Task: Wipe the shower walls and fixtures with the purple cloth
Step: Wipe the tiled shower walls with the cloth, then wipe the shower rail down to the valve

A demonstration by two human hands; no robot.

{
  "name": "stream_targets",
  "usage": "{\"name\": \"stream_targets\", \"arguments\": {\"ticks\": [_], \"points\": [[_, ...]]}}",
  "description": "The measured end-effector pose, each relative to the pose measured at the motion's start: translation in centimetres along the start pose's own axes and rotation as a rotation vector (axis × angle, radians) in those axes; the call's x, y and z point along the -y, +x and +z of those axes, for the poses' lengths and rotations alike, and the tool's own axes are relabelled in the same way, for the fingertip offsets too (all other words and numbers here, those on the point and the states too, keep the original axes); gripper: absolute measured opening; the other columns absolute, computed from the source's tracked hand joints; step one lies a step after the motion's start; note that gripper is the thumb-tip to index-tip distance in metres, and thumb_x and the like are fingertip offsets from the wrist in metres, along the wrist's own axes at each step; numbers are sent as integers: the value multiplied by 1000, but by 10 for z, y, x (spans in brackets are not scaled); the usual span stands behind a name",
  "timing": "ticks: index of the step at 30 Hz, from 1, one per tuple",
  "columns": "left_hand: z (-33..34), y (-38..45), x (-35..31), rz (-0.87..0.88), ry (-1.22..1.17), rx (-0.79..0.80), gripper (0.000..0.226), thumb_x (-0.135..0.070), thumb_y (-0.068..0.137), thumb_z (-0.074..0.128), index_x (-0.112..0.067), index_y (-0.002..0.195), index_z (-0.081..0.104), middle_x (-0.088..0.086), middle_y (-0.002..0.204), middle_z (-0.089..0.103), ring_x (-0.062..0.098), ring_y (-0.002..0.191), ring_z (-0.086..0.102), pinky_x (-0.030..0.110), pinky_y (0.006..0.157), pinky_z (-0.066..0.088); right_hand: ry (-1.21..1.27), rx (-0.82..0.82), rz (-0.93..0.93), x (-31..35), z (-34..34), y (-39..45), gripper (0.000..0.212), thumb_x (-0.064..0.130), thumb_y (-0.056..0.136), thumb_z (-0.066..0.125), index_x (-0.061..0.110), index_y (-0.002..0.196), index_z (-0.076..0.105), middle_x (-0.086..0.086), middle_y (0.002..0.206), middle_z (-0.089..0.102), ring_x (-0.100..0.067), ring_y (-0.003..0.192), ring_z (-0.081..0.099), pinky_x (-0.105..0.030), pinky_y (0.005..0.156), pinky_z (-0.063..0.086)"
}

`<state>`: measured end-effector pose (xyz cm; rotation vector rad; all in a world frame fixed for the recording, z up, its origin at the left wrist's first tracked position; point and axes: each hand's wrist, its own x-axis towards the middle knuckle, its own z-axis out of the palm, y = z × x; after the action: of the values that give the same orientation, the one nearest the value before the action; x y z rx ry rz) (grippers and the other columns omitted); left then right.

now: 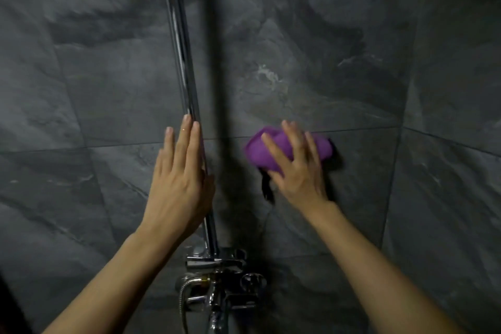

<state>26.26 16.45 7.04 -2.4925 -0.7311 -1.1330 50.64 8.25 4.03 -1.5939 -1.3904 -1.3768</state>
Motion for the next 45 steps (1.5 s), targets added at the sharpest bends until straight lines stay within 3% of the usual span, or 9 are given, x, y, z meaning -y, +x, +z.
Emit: {"name": "stream_targets", "arguments": {"ticks": [5, 10, 16, 25, 33, 37, 40, 43, 45], "points": [[-9, 0, 9, 1, -96, -54, 80, -31, 93, 49, -4, 156, 8, 13, 165, 6, 33, 152, 8, 50, 120, 23, -153, -20, 221, 5, -9, 39, 63, 51, 83, 52, 36, 143, 42, 3, 155, 37, -40, 147, 15, -66, 113, -5], [-6, -1, 16, -25, -118, -21, 86, -42, 89, 41, -13, 157, -2, 6, 166, -3, 27, 153, 0, 42, 121, 18, -158, 82, 31, 31, 16, -41, 63, 37, 82, 51, 35, 144, 40, 2, 155, 32, -40, 144, 24, -72, 110, 13], [-12, 1, 13, -13, -161, -12, 85, -53, 88, 30, -20, 157, -9, -1, 165, -10, 22, 153, -6, 36, 119, 9, 135, 150, 21, 19, 0, -110, 58, 12, 81, 50, 33, 135, 50, -7, 135, 41, -31, 134, 37, -59, 105, 32], [-34, 14, 16, -17, -260, -50, 85, -59, 86, 26, -23, 157, -3, -9, 163, -5, 18, 152, -7, 35, 121, 6, 604, -35, 204, 33, -74, 53, 54, -3, 74, 66, 18, 123, 62, -5, 128, 40, -12, 120, 43, -14, 108, 30], [-78, 32, 41, -40, -246, -161, 86, -60, 84, 26, -19, 157, 4, -4, 163, 2, 10, 148, -7, 20, 118, -7, 584, -76, 96, 78, -69, 164, 52, -2, 89, 50, 22, 134, 57, -5, 140, 50, -31, 123, 51, -45, 104, 43], [-88, 31, 54, -45, -223, -174, 86, -61, 85, 26, -19, 157, 5, 1, 165, 8, 20, 151, -1, 23, 120, -5, 720, -42, 231, 102, -55, 170, 46, 5, 86, 46, 14, 130, 58, -10, 148, 32, -22, 133, 37, -38, 115, 33], [-90, 29, 62, -95, -233, -140, 88, -66, 82, 21, -25, 157, 0, -3, 165, 3, 20, 152, -4, 30, 120, 0, 834, -81, 319, 114, -63, 173, 42, 39, 86, 45, 16, 115, 64, -9, 148, 26, 0, 127, 31, -8, 109, 20], [-92, 33, 67, -105, -215, -131, 89, -66, 82, 19, -23, 158, 2, -1, 165, 5, 22, 152, -3, 31, 120, 0, 936, -93, 397, 120, -69, 190, 44, 62, 82, 44, 24, 89, 65, -7, 144, 29, 20, 121, 31, -3, 102, 21], [-92, 41, 72, -105, -199, -127, 88, -64, 82, 19, -21, 157, 5, 2, 165, 7, 23, 152, -2, 29, 120, -2, 920, -104, 417, 120, -67, 204, 37, 54, 85, 54, 19, 90, 67, -11, 142, 31, 4, 127, 37, -2, 102, 20]]}}
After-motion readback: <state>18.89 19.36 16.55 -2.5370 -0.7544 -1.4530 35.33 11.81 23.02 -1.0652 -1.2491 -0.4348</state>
